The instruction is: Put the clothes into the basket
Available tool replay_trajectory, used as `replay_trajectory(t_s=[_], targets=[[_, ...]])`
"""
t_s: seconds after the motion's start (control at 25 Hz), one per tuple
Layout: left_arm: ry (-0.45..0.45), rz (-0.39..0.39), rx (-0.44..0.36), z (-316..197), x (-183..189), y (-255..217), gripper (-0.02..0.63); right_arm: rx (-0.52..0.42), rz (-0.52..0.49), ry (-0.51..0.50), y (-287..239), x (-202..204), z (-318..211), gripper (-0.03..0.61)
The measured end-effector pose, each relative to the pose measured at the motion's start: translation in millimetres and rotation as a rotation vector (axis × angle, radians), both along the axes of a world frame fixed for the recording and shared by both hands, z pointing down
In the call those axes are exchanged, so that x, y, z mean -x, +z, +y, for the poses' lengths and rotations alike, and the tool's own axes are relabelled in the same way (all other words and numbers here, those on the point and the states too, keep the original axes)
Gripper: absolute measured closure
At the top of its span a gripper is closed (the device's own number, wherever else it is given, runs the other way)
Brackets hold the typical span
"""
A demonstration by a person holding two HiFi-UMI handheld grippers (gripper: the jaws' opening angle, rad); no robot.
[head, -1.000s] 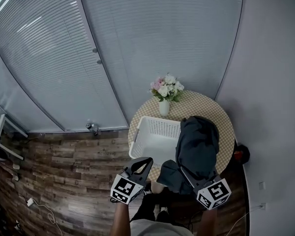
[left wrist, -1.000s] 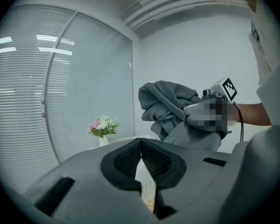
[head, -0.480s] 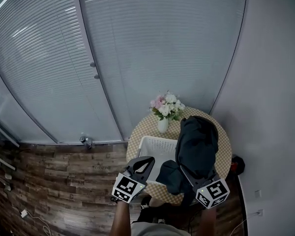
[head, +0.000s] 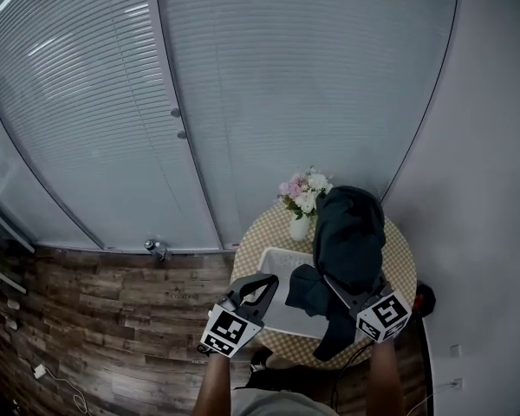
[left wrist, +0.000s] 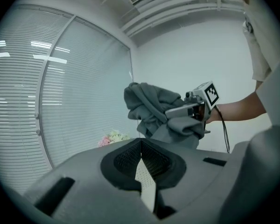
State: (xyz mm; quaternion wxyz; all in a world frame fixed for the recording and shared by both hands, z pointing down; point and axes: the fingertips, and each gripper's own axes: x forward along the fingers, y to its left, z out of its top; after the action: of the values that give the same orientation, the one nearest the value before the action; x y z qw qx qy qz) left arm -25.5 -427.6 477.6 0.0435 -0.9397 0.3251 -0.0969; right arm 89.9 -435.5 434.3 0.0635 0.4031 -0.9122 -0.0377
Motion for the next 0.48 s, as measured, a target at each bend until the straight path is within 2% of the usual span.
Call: replay_trajectory(t_s=[0.28, 0.48], targets=[[-0.027, -0.001, -0.006, -10, 13, -5, 0.6, 0.234, 0.276, -0.258, 119, 20, 6, 0.35], [-0.037, -0.005, -0.005, -11, 17, -5, 0.6, 0.331, 0.499, -0.416, 182, 28, 19, 0.35]])
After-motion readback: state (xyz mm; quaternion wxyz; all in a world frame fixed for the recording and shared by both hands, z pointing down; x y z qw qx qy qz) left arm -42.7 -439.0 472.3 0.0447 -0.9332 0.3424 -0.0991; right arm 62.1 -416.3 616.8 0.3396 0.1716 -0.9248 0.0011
